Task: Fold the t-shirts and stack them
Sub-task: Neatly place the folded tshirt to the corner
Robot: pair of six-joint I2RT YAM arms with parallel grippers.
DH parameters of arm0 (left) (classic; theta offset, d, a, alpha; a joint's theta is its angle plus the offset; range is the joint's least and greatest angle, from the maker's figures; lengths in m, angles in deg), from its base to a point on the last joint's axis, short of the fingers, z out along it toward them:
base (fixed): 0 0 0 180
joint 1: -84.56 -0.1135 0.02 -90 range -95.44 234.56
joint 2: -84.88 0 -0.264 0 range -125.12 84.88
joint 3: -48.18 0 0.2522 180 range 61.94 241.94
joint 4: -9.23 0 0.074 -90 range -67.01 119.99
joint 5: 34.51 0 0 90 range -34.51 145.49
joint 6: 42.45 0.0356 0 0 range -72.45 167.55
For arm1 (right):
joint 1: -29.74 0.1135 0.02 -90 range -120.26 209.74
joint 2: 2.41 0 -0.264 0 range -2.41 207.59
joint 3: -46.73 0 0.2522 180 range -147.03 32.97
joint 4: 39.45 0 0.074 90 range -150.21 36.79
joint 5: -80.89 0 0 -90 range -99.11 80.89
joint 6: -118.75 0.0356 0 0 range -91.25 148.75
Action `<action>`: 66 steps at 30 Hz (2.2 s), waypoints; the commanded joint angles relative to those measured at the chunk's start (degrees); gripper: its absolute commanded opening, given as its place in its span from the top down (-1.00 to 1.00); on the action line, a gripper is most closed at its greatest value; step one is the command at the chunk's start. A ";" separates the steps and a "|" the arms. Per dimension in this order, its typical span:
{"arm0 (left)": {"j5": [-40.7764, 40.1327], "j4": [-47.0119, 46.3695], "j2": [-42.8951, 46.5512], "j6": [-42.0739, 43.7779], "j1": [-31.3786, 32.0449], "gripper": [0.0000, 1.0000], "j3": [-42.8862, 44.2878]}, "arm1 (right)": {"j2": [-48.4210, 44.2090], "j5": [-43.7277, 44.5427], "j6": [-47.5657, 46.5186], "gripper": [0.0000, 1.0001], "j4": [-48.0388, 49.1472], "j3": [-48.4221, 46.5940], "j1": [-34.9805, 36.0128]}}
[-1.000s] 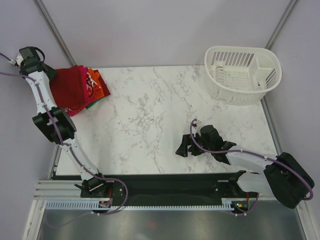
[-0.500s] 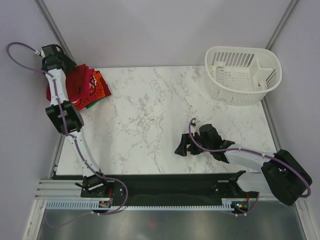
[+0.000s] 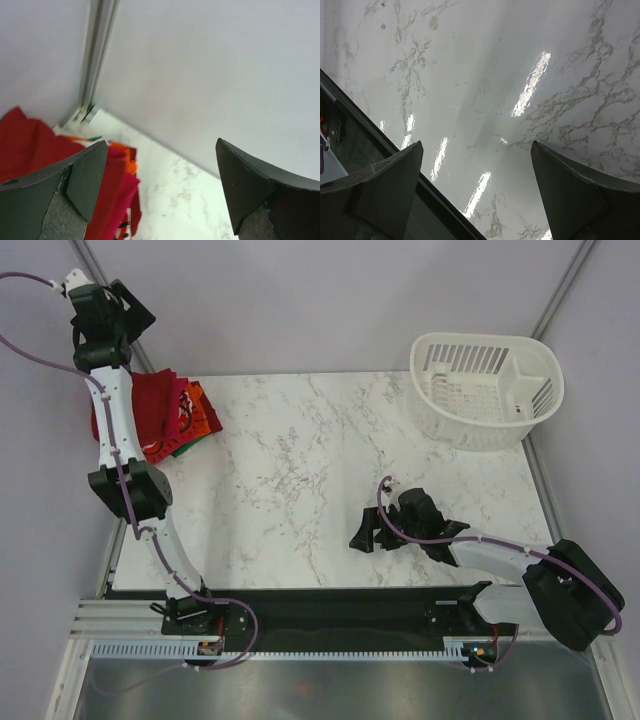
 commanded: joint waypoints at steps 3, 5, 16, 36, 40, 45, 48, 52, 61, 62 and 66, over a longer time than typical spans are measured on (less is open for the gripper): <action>-1.37 -6.69 12.62 2.84 3.50 -0.99 -0.71 | -0.49 0.03 -0.28 -0.96 -2.01 1.10 0.01; -1.65 -6.86 15.44 3.28 4.21 -1.00 -1.77 | -0.67 0.02 -0.37 -0.96 -1.93 1.19 0.10; -1.83 -7.74 36.34 5.30 12.82 -1.00 -19.15 | -1.29 -0.15 -0.28 -0.96 -1.75 1.63 0.10; -10.61 -27.86 90.85 20.69 13.79 -0.99 -102.38 | -4.54 -0.59 -0.46 -0.96 -1.66 2.77 0.10; -10.54 -33.49 92.00 20.41 13.88 -0.92 -116.18 | -5.33 -0.50 -0.46 -0.96 -1.57 3.30 0.10; -12.02 -48.50 94.45 11.02 13.26 -0.92 -130.43 | -5.68 -0.85 -0.46 -0.96 -1.31 3.56 0.10; -11.05 -54.05 94.21 11.10 13.35 -0.72 -135.71 | -5.85 -0.94 -0.54 -0.96 -1.22 3.65 0.10; -16.66 -57.81 88.33 13.90 13.26 -0.72 -135.11 | -6.03 -1.21 -0.45 -0.96 -0.78 3.91 0.10; -12.91 -79.75 65.56 14.18 13.35 -0.62 -133.43 | -5.77 -2.08 -0.46 -0.96 0.10 4.35 0.01; -10.03 -84.77 60.67 14.87 13.44 -0.62 -133.87 | -6.03 -2.08 -0.37 -0.96 0.18 4.44 0.01; -0.09 -103.41 46.06 18.39 13.44 -0.65 -133.26 | -5.68 -2.17 -0.37 -0.96 0.27 4.36 0.10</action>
